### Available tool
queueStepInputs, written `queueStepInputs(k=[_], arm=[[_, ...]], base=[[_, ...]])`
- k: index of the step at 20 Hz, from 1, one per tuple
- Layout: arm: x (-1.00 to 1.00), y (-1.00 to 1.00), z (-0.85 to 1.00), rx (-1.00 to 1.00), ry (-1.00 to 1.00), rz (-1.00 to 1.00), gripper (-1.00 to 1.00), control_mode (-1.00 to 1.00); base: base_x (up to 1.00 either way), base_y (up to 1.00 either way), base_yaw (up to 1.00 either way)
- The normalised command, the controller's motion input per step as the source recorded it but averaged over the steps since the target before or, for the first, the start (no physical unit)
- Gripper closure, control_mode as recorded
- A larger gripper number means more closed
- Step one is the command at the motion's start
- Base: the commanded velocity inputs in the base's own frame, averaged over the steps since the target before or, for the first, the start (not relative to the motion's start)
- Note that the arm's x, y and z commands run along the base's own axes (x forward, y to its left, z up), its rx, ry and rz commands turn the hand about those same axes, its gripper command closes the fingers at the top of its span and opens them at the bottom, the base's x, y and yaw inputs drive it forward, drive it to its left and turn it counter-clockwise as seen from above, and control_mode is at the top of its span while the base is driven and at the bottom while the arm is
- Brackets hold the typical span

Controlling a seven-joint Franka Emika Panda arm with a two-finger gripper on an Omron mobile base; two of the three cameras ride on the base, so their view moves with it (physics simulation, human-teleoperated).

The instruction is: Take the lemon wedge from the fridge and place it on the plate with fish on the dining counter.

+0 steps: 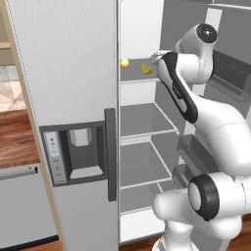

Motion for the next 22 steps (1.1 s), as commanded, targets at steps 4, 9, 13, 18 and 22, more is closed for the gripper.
queueStepInputs(k=[4, 9, 13, 18, 22], arm=[[0.73, 0.00, -0.01, 0.00, 0.06, 0.00, -1.00, -1.00], [0.74, 0.00, 0.00, 0.00, 0.15, 0.00, -1.00, -1.00], [0.19, 0.00, 0.00, 0.00, 0.04, 0.00, -1.00, -1.00], [0.02, 0.00, -0.10, 0.00, 0.03, 0.00, -1.00, -1.00], [0.00, 0.00, -0.44, 0.00, 0.00, 0.00, -1.00, -1.00]], base=[[0.00, 0.00, 0.00], [0.00, 0.00, 0.00], [0.00, 0.00, 0.00], [0.00, 0.00, 0.00], [0.00, 0.00, 0.00]])
